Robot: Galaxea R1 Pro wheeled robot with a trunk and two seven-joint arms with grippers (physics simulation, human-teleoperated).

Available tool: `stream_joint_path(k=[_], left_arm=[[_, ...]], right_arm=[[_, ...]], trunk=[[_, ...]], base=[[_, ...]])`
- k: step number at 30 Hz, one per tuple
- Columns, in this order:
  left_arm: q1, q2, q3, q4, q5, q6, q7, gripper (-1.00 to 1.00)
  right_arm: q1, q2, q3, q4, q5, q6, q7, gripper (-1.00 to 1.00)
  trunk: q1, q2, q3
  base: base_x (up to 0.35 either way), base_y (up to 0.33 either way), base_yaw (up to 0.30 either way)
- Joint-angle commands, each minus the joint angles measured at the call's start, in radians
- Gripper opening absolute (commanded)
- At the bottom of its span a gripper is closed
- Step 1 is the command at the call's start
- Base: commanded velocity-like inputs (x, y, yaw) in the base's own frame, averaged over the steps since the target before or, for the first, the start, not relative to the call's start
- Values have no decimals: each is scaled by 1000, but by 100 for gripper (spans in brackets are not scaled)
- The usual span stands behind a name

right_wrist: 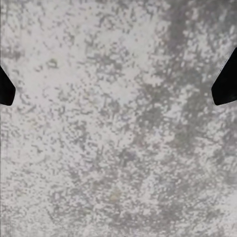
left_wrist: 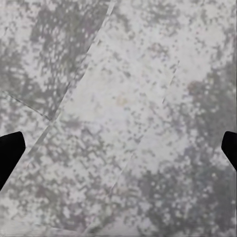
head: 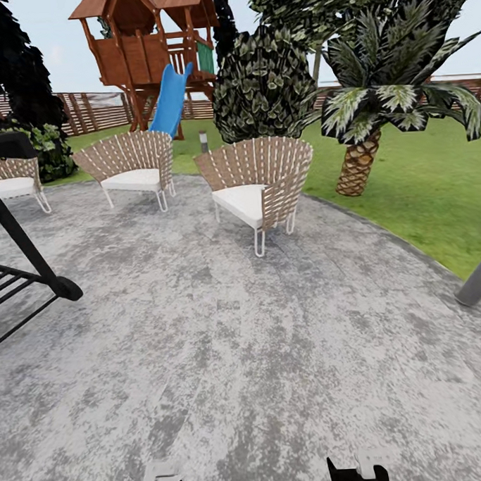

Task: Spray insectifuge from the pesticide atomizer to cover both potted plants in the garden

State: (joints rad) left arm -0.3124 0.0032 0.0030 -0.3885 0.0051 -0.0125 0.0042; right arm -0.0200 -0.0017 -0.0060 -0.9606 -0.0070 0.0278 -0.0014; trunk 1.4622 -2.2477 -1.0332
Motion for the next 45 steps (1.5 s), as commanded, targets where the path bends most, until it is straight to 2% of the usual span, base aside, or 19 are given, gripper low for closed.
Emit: stream_joint_path(k=[1,45], left_arm=[[-1,0,0,0,0,-1,0,100],[-1,0,0,0,0,-1,0,100]], right_arm=[[0,0,0,-1,-1,3,0,100],[0,0,0,-1,-1,3,-1,100]], trunk=[[0,0,-1],[0,0,-21]], base=[[0,0,262],[0,0,262]])
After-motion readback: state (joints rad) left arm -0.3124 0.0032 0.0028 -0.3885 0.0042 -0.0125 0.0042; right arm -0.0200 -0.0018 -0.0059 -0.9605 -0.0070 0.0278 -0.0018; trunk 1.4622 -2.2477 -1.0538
